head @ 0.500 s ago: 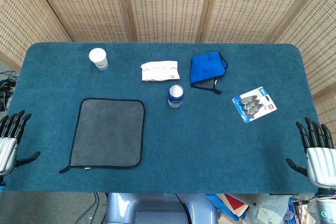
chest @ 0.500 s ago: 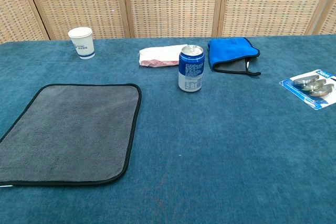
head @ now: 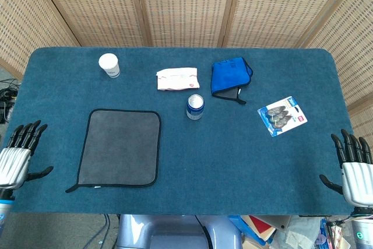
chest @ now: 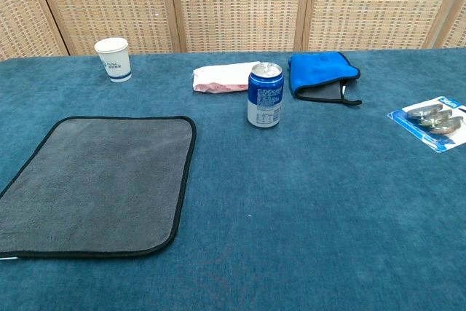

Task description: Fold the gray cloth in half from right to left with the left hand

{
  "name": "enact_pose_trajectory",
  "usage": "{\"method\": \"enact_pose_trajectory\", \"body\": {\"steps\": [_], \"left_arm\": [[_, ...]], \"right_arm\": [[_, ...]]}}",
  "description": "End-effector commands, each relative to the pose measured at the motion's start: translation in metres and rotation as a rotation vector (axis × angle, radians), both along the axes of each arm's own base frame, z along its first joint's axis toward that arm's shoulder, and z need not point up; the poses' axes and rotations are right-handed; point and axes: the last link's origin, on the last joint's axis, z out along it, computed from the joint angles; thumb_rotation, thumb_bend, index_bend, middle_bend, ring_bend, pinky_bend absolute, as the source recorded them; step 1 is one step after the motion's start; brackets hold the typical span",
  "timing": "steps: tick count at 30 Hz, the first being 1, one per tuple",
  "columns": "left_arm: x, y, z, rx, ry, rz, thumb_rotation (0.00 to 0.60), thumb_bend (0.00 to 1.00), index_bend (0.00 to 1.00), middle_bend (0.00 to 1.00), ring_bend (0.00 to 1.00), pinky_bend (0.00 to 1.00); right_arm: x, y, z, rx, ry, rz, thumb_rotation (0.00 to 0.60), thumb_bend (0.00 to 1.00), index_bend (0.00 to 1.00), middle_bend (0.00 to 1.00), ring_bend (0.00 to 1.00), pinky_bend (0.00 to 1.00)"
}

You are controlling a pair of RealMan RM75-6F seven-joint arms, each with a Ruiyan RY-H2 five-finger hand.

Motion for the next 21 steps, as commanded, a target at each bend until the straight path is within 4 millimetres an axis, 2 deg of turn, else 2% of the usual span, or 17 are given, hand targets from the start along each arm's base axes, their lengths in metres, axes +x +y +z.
{"method": "enact_pose_trajectory", "body": {"steps": [1,9,11,14,21], "left_arm": [[0.021,0.034,-0.009,-0.063,0.120,-0.147,0.600,0.13,0.00,0.00,0.00,0.00],[0.061,0.082,-0.029,-0.191,0.274,-0.482,0.600,0.13,0.00,0.00,0.00,0.00],[0.071,0.094,-0.037,-0.227,0.309,-0.557,0.600,0.13,0.04,0.00,0.00,0.00],[0.084,0.105,-0.051,-0.288,0.348,-0.628,0.600,0.15,0.11,0.00,0.00,0.00],[0.110,0.127,-0.086,-0.385,0.454,-0.708,0.600,0.21,0.15,0.00,0.00,0.00]], "right_arm": [[-0.003,-0.002,-0.002,0.003,0.013,-0.019,0.600,0.00,0.00,0.00,0.00,0.00],[-0.006,-0.007,0.001,-0.018,0.015,-0.034,0.600,0.00,0.00,0.00,0.00,0.00],[-0.007,-0.007,0.001,-0.021,0.018,-0.035,0.600,0.00,0.00,0.00,0.00,0.00],[-0.007,-0.007,0.000,-0.024,0.023,-0.032,0.600,0.00,0.00,0.00,0.00,0.00],[-0.010,-0.009,0.000,-0.031,0.028,-0.038,0.600,0.00,0.00,0.00,0.00,0.00]]}}
